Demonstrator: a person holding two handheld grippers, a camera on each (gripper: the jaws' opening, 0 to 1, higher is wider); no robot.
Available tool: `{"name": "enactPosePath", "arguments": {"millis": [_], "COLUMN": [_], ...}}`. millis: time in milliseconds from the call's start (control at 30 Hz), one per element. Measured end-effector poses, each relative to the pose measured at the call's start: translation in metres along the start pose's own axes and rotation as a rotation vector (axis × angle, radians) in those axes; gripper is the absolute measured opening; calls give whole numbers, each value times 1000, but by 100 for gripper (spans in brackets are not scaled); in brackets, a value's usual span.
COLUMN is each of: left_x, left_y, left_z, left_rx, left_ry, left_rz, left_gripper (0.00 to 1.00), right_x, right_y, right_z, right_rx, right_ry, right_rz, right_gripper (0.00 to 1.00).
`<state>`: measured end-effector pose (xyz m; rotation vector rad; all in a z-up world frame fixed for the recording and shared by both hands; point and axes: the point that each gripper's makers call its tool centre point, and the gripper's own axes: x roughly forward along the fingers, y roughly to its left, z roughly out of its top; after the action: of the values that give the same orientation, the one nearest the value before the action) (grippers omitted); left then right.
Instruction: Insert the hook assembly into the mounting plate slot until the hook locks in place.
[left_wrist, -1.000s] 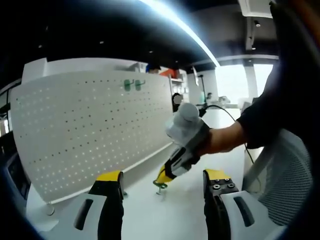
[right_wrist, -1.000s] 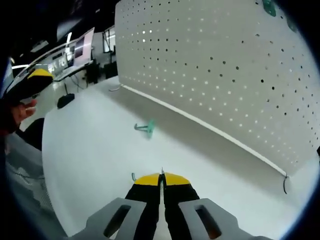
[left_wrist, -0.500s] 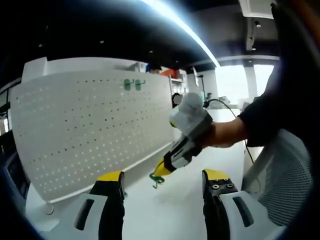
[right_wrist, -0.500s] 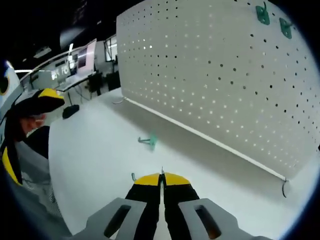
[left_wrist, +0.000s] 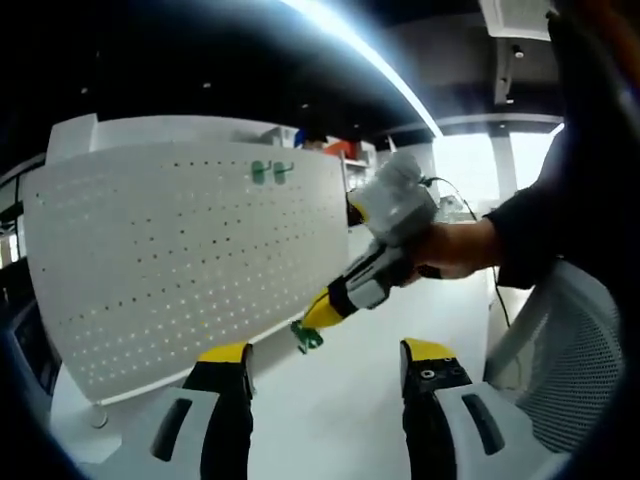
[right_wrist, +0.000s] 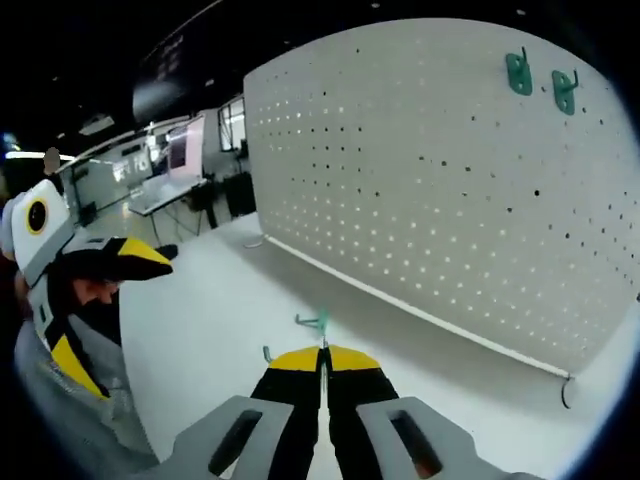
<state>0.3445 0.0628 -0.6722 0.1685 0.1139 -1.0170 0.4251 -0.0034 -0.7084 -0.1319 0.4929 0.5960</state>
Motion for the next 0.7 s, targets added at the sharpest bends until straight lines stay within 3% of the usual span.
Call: {"name": "enactPosePath", "arguments": {"millis": [267, 467, 700], "left_x": [-1, -3, -3], "left_y": [-2, 4, 7], "left_z": [1, 8, 22], "left_rx": [-7, -41, -15], "left_ry": [-1, -26, -35], "left_rz": [-2, 23, 46], "left_gripper": [59, 56, 52], "right_x": [-15, -27, -37], "right_y": [8, 15, 26], "right_z": [19, 35, 50], "right_rx": [7, 3, 9], "right_ry": [-62, -106, -154], "right_rz": [10, 17, 32], "right_gripper": [0, 0, 0]}}
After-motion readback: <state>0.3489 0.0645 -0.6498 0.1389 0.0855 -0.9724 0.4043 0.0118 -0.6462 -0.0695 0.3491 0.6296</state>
